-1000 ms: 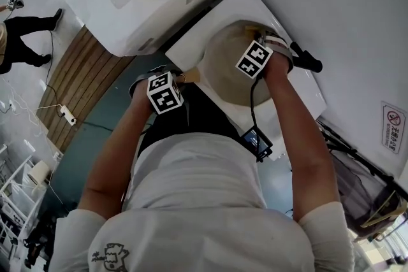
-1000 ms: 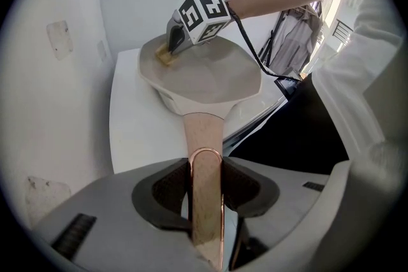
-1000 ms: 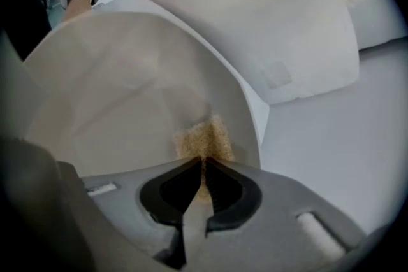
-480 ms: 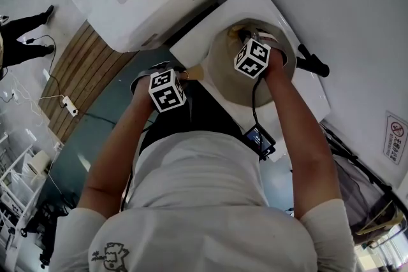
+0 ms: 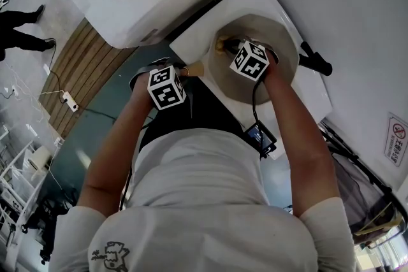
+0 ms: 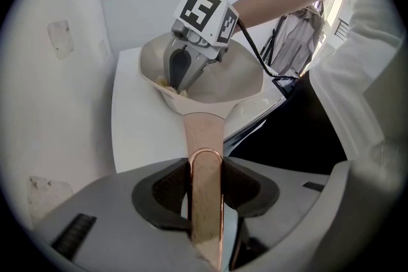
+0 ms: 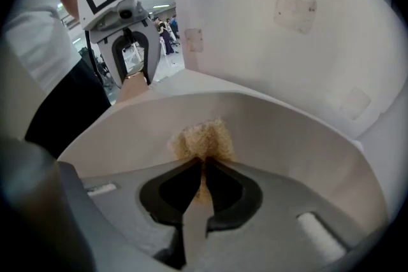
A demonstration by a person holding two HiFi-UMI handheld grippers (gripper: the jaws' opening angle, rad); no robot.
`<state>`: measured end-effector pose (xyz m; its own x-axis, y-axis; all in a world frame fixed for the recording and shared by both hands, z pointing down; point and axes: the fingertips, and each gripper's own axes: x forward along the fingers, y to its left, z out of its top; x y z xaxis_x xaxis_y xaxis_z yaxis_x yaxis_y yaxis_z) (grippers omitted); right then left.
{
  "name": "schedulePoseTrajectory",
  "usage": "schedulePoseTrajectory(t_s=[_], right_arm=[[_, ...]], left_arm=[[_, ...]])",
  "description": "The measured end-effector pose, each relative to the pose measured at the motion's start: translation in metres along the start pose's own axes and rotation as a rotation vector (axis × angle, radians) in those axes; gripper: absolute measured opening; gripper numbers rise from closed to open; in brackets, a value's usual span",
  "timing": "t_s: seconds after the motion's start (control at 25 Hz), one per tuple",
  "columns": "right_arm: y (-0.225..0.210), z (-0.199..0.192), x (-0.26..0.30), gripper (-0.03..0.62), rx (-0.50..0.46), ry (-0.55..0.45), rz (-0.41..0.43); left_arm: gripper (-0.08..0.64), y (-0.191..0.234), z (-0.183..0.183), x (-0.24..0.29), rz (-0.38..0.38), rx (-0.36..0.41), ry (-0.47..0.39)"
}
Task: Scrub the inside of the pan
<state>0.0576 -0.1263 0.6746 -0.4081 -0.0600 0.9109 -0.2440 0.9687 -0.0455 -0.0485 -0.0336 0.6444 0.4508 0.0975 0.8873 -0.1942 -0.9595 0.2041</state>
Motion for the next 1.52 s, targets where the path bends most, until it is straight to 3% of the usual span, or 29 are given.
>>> schedulePoseTrajectory(t_s=[0.24, 0.44, 0.72, 1.16, 1.32, 1.52], right_arm=[[0.035, -0.005, 0.003, 0.028, 0.128, -0.027, 0.184], [0.058, -0.015, 0.002, 0.026, 0.201, -0.015, 0.289], [0.089, -0.033, -0.007, 0.026, 0.293, 0.067, 0.469], [0.115, -0.092, -0.033, 0.026, 0.438, 0.475, 0.643], [0.113, -0.120, -0.045, 0.026, 0.420, 0.640, 0.631], [0.097, -0.156, -0.066, 0.026, 0.369, 0.858, 0.546]], left_arm=[[0.153, -0.001, 0.000, 0.001, -0.009, -0.008, 0.003], [0.153, -0.001, 0.000, 0.001, -0.006, -0.008, 0.007], [0.153, -0.002, 0.000, 0.001, -0.010, -0.009, 0.010], [0.153, -0.004, 0.001, 0.002, -0.012, -0.014, 0.008], [0.153, -0.003, 0.001, 0.001, -0.013, -0.016, 0.002], [0.153, -0.004, 0.000, 0.002, -0.020, -0.020, 0.001]])
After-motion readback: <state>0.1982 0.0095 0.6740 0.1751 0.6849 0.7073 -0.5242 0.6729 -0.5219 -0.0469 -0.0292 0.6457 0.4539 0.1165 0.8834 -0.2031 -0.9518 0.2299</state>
